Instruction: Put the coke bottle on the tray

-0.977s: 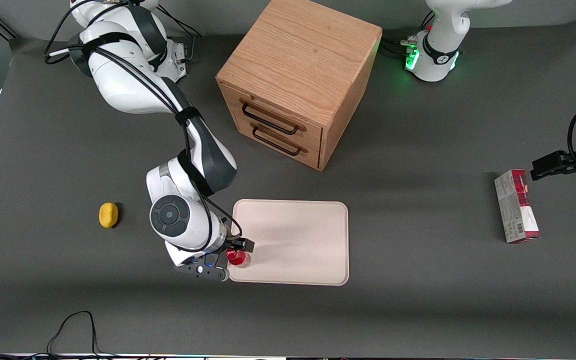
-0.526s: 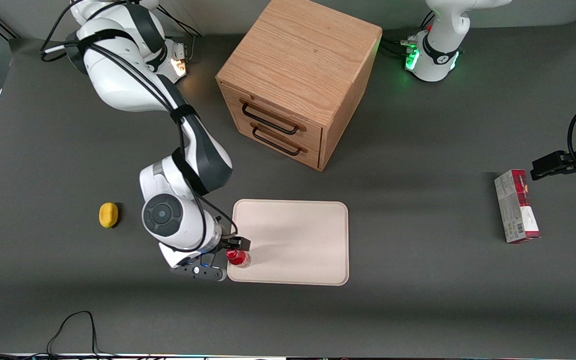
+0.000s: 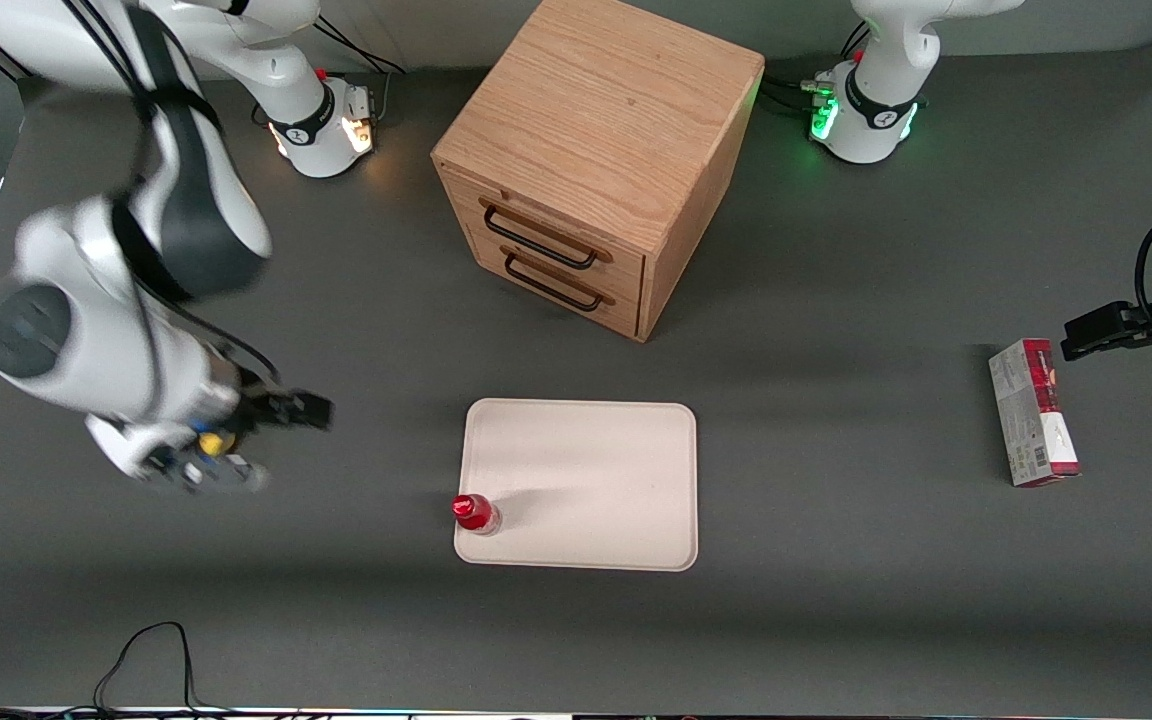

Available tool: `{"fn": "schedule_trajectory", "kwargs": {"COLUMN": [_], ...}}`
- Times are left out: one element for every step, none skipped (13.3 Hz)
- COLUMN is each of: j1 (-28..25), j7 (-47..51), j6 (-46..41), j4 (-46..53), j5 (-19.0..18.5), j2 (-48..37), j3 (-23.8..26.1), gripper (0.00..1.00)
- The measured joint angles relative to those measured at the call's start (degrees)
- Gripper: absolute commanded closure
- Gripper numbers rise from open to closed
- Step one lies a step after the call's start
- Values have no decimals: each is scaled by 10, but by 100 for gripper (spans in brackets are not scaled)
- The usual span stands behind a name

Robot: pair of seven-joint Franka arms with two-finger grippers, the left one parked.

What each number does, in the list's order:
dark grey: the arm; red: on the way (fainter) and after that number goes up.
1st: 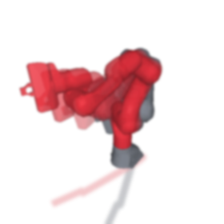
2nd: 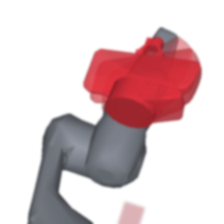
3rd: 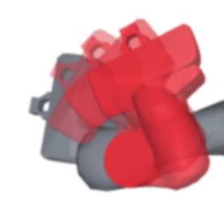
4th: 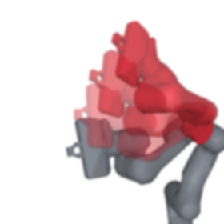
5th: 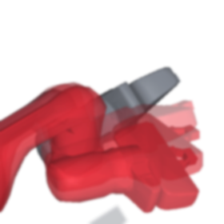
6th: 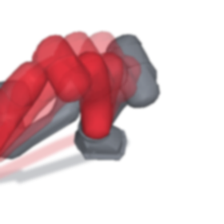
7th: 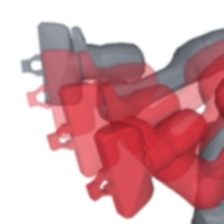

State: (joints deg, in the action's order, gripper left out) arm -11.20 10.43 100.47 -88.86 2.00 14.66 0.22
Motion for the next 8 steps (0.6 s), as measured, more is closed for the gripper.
{"fn": "schedule_trajectory", "kwargs": {"j1": [0,0,0,0,0,0,2,11], "j7": [-22,-47,-69,-82,-89,-91,-92,-97], "j6": [-2,-6,-11,-18,-21,-26,-30,-41], "j4": [-52,-96,-127,-146,-156,-160,-160,-159], "j5": [0,0,0,0,0,0,0,0], "j2": [-55,-103,-140,-165,-180,-188,-192,-195], "j3": [-12,-25,-39,-52,-61,-65,-67,-64], "gripper": [0,0,0,0,0,0,0,0]}}
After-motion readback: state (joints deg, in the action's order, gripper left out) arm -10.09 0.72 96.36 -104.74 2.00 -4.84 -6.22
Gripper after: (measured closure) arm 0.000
